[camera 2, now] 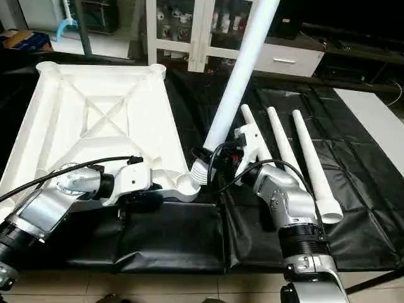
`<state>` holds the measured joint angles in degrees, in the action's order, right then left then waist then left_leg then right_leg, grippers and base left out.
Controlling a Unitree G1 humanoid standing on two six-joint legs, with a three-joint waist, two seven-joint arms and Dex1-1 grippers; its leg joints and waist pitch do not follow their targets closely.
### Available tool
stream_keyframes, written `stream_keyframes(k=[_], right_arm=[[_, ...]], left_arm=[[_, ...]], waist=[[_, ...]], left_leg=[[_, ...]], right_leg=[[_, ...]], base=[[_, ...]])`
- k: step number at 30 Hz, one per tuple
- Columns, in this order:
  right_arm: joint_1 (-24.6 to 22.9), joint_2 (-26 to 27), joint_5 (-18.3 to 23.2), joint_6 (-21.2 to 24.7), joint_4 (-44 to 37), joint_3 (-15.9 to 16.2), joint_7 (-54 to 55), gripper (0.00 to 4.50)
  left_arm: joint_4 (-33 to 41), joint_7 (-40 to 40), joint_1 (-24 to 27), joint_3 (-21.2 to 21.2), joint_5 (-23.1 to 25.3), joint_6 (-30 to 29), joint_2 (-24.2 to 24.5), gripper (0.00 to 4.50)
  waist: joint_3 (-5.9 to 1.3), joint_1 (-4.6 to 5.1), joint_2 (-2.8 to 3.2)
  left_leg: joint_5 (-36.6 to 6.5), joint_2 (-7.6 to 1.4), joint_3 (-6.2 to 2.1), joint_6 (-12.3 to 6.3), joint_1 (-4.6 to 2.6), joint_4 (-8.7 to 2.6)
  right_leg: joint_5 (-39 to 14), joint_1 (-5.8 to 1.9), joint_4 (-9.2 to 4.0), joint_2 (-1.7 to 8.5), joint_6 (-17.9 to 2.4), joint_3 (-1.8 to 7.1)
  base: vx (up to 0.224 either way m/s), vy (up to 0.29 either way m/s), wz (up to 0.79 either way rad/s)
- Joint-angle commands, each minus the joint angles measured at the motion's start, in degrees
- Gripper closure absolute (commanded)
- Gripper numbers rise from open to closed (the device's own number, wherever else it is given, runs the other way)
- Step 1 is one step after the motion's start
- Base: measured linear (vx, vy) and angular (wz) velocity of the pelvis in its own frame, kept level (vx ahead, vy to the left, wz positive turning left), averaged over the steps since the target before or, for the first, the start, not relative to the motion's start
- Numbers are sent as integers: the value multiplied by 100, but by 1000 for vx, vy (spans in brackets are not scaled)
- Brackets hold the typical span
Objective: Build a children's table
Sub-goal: Insert table leg to table base
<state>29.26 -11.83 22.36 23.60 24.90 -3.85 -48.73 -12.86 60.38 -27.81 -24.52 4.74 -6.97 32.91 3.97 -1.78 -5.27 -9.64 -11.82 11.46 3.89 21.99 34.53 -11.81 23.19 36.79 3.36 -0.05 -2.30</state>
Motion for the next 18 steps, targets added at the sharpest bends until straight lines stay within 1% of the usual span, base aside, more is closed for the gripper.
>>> stream_keyframes(k=[1,2,3,7,9,10,12,13,14,15,16,18], right_arm=[[107,-58,49,-13,-64,-43,2,263],[110,-57,50,-17,-63,-46,3,263],[119,-58,53,-16,-59,-51,4,263],[123,-66,58,-15,-66,-56,8,263],[127,-73,58,-18,-59,-61,6,263],[130,-79,58,-20,-55,-63,3,263],[133,-83,57,-23,-50,-65,2,263],[145,-88,61,-24,-42,-69,-1,263],[147,-88,61,-23,-41,-69,-2,263],[162,-89,65,-23,-34,-71,-8,263],[167,-90,66,-22,-30,-72,-11,263],[190,-90,70,-21,-23,-77,-10,263]], left_arm=[[-18,233,202,-109,40,-221,104,357],[7,253,224,-113,38,-264,126,357],[51,291,264,-112,33,-308,181,357],[126,308,325,8,-41,-304,272,357],[164,314,333,58,-85,-347,294,357],[191,312,338,102,-104,-362,324,357],[214,315,345,143,-124,-385,356,357],[266,310,368,220,-149,-422,403,357],[274,311,373,229,-153,-426,408,357],[354,330,405,296,-201,-493,448,357],[385,337,413,316,-216,-517,461,357],[537,380,440,426,-351,-607,488,357]], waist=[[-306,24,53],[-313,28,55],[-321,34,70],[-323,40,73],[-321,43,64],[-318,44,70],[-312,49,69],[-299,53,70],[-296,56,70],[-289,65,57],[-289,68,58],[-281,80,71]], left_leg=[[-1447,-193,-116,181,-142,-461],[-1406,-194,-115,181,-137,-460],[-1334,-195,-108,167,-144,-455],[-1210,-188,-91,111,-148,-448],[-1193,-188,-83,95,-154,-445],[-1193,-187,-83,96,-152,-447],[-1239,-188,-81,103,-158,-449],[-1332,-191,-86,127,-163,-458],[-1371,-192,-88,139,-163,-460],[-1450,-195,-92,160,-167,-464],[-1461,-191,-96,162,-161,-464],[-1540,-195,-100,188,-175,-468]], right_leg=[[-1665,-138,-538,420,-950,266],[-1588,-148,-525,420,-969,265],[-1437,-148,-515,418,-1006,265],[-1159,-158,-495,404,-1098,266],[-1108,-158,-490,401,-1125,268],[-1112,-158,-490,399,-1126,267],[-1164,-151,-499,397,-1121,269],[-1335,-143,-513,402,-1095,270],[-1396,-142,-521,405,-1085,270],[-1545,-134,-532,409,-1051,270],[-1599,-136,-535,411,-1036,272],[-1755,-115,-554,411,-993,275]], base=[[0,0,0],[0,0,0],[0,0,0],[0,0,0],[0,0,0],[0,0,0],[0,0,0],[0,0,0],[0,0,0],[0,0,0],[0,0,0],[0,0,0]])
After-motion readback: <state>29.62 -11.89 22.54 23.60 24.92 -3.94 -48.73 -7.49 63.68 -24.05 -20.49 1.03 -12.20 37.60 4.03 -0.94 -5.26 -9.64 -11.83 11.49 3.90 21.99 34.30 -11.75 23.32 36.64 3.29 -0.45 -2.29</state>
